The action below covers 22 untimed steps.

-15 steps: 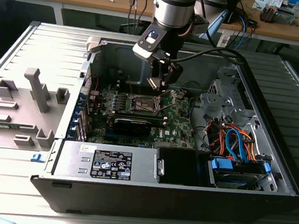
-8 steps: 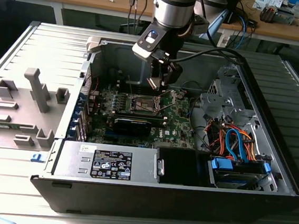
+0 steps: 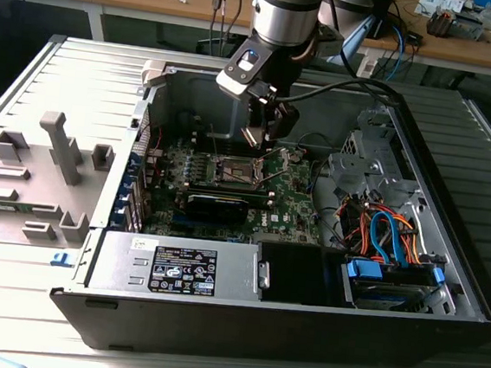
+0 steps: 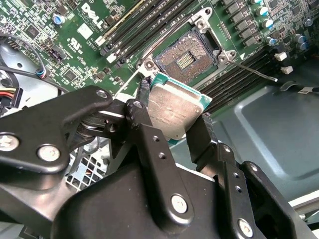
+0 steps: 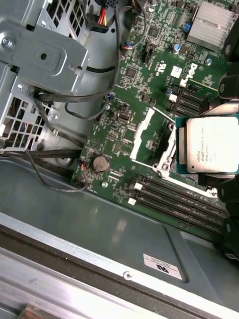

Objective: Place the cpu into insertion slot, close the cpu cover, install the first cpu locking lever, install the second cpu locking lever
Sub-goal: 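Place the cpu into insertion slot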

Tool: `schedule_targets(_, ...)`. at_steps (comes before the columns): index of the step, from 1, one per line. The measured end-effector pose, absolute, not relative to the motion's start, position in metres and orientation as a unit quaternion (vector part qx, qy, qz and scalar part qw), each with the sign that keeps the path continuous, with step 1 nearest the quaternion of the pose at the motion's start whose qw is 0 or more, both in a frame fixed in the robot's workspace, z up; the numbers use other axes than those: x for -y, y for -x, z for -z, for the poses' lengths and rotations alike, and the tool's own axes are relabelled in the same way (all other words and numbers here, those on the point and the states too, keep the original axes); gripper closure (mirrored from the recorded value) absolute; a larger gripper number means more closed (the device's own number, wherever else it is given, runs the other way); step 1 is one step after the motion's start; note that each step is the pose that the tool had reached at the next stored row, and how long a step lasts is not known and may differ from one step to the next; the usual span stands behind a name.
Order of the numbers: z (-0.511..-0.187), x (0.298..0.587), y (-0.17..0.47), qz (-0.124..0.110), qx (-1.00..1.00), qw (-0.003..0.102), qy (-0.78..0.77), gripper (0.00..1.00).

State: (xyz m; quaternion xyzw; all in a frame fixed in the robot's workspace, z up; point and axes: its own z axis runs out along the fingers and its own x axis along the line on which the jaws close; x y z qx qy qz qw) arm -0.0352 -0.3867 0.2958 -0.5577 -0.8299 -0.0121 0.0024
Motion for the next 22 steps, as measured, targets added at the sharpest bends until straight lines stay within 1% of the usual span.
schedule_targets(22, -0.2951, 0.3867, 0.0352, 0.012, 0.811, 0.002, 0.585, 0.45)
